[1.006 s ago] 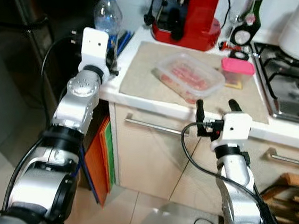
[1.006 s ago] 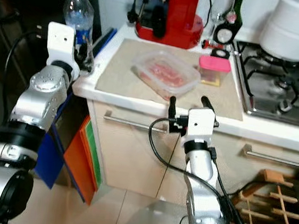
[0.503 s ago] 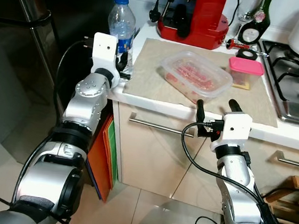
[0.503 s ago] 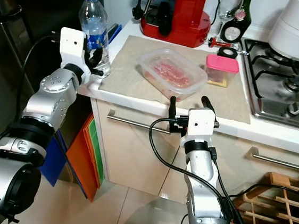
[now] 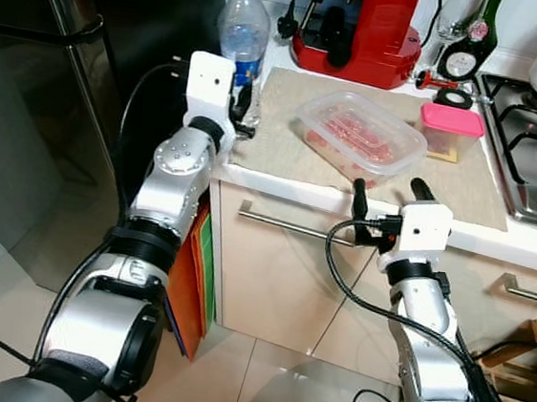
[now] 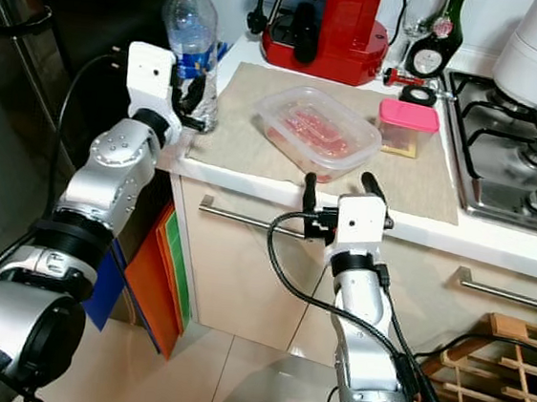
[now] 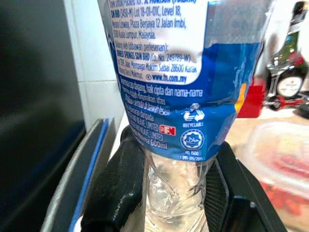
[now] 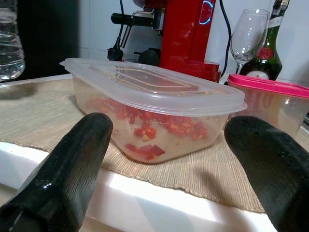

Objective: Restocking fridge

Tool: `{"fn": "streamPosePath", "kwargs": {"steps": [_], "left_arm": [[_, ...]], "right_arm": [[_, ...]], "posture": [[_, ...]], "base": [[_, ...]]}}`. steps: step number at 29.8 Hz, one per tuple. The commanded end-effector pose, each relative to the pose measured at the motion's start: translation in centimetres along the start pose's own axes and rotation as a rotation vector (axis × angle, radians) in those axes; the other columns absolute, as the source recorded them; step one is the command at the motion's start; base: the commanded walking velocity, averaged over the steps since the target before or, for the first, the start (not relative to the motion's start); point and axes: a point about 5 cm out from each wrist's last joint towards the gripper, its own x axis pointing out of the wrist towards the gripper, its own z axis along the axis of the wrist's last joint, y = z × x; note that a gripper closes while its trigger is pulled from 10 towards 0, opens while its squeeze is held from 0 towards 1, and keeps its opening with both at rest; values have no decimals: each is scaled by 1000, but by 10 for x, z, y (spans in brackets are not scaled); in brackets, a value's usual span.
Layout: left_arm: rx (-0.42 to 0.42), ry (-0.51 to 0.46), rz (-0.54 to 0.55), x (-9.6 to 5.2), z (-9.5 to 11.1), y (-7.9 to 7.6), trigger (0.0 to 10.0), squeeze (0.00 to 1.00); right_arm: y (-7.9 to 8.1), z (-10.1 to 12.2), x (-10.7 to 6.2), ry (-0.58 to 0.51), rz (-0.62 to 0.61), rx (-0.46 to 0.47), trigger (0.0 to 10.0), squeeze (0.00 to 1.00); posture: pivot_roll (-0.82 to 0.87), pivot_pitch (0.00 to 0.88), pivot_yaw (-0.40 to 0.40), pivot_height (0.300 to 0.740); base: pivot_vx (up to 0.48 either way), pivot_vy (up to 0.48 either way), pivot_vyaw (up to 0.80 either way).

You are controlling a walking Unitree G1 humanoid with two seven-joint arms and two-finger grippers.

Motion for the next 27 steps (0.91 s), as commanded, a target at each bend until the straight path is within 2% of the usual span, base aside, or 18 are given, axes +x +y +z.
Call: {"fn": "streamPosePath", "kwargs": {"steps": [1,4,12,27], "left_arm": [[10,-65,-15,4,18,-3,10000,0],[-17,-54,-18,5,16,-5,10000,0],[14,42,-28,2,-4,-13,10000,0],[-17,79,-32,-1,-18,-16,10000,0]], "right_arm": [[1,0,-1,2,9,-9,10000,0],[0,-1,-2,3,8,-10,10000,0],[1,-2,-3,9,7,-9,10000,0],[0,-2,-3,11,6,-12,10000,0]], "posture": [[-81,3,33,740],[-83,4,35,740],[-86,10,36,740],[-91,13,32,740]], "base": [[0,0,0],[0,0,0],[0,0,0],[0,0,0]]}}
